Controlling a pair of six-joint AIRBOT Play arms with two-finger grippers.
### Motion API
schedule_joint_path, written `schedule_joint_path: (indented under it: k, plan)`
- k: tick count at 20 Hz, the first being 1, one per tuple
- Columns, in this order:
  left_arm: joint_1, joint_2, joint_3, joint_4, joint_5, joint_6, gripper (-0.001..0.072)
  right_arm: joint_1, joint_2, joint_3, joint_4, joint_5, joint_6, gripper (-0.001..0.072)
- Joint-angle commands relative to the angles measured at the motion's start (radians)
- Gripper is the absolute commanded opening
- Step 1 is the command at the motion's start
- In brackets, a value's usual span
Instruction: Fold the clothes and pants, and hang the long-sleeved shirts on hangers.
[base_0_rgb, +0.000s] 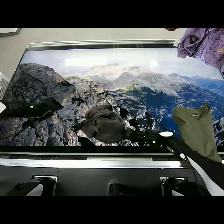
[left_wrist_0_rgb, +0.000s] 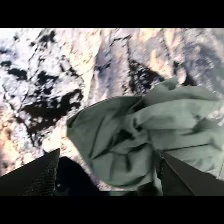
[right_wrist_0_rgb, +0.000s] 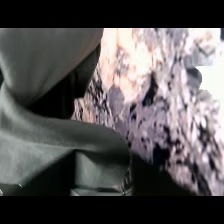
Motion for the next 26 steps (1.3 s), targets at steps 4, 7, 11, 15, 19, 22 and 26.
schedule_joint_path:
  k: [4,7,11,15,19,22,26]
  plan:
    - [0.022,-0.068,-0.127,-0.116,0.072,0.161,0.072,0.0,0.008,0.029,0.062,0.002,-0.064,0.0031]
    - [-0.005,-0.142,-0.197,-0.206,0.14,0.272,0.0706,0.0,0.08,0.029,-0.061,-0.005,0.042,0.0031]
    - [-0.08,-0.279,-0.208,-0.225,0.212,0.35,0.0706,0.0,0.137,0.029,-0.224,0.003,0.201,0.0031]
    - [-0.121,-0.375,-0.208,-0.233,0.228,0.358,0.0589,0.0,0.174,0.029,-0.242,0.002,0.237,0.0032]
    - [-0.127,-0.404,-0.208,-0.251,0.273,0.369,0.0589,0.0,0.202,0.029,-0.243,0.006,0.253,0.0032]
    - [-0.127,-0.413,-0.208,-0.291,0.306,0.37,0.0495,0.0,0.232,0.029,-0.244,0.005,0.257,0.0032]
    - [-0.126,-0.434,-0.206,-0.384,0.294,0.438,0.0018,0.0,0.295,0.032,-0.315,0.005,0.311,0.0032]
